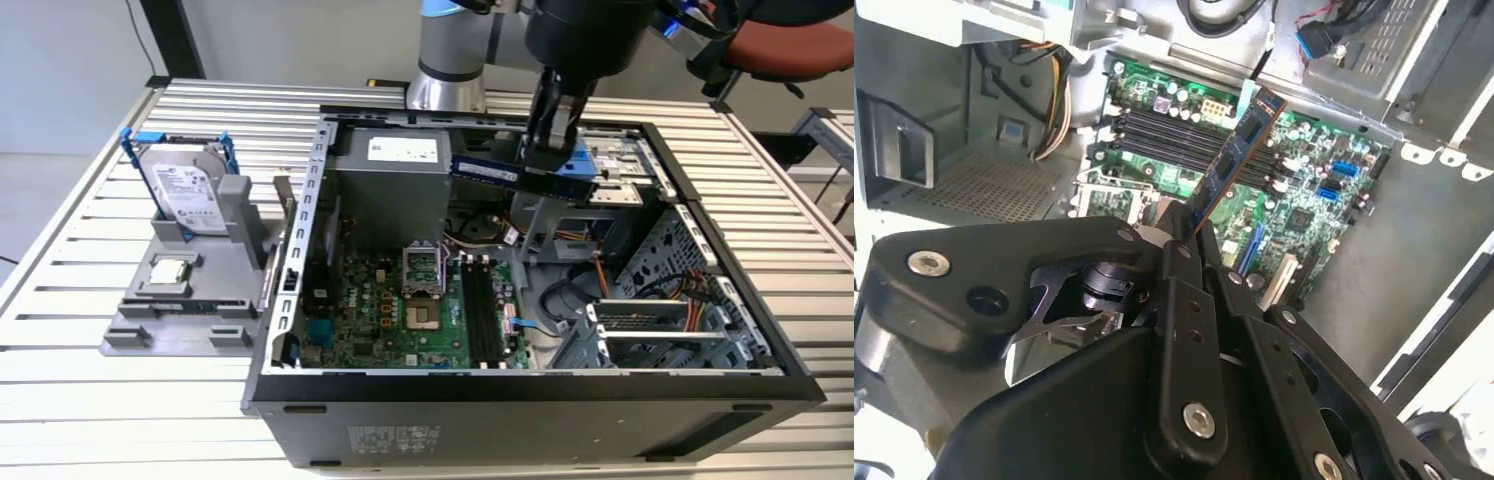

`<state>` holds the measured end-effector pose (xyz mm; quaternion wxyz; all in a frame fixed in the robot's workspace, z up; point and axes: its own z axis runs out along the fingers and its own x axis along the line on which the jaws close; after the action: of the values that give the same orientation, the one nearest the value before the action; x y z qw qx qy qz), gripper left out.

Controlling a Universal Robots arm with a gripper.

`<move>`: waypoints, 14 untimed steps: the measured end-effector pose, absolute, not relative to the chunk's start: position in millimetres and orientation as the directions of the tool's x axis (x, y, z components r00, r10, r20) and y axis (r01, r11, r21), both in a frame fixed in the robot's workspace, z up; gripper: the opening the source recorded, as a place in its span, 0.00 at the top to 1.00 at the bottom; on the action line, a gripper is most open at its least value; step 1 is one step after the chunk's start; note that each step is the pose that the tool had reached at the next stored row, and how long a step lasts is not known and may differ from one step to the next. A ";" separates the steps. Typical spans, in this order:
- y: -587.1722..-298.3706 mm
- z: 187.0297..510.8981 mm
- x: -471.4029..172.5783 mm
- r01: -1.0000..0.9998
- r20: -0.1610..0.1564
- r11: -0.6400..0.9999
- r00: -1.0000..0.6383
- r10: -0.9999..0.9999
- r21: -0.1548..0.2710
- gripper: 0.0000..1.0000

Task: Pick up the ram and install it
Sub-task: 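Pick up the ram and move it above insertion slot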

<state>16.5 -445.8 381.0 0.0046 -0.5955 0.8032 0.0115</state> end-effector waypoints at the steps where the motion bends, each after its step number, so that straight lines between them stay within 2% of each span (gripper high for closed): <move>1: -445.8 381.0 16.5 -0.955 -0.021 0.297 -0.297 -0.955 0.013 1.00; 14: -445.9 381.0 16.4 -0.951 -0.021 0.308 -0.308 -0.951 0.013 1.00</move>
<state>16.4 -445.9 381.0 0.0047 -0.5881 0.8087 0.0114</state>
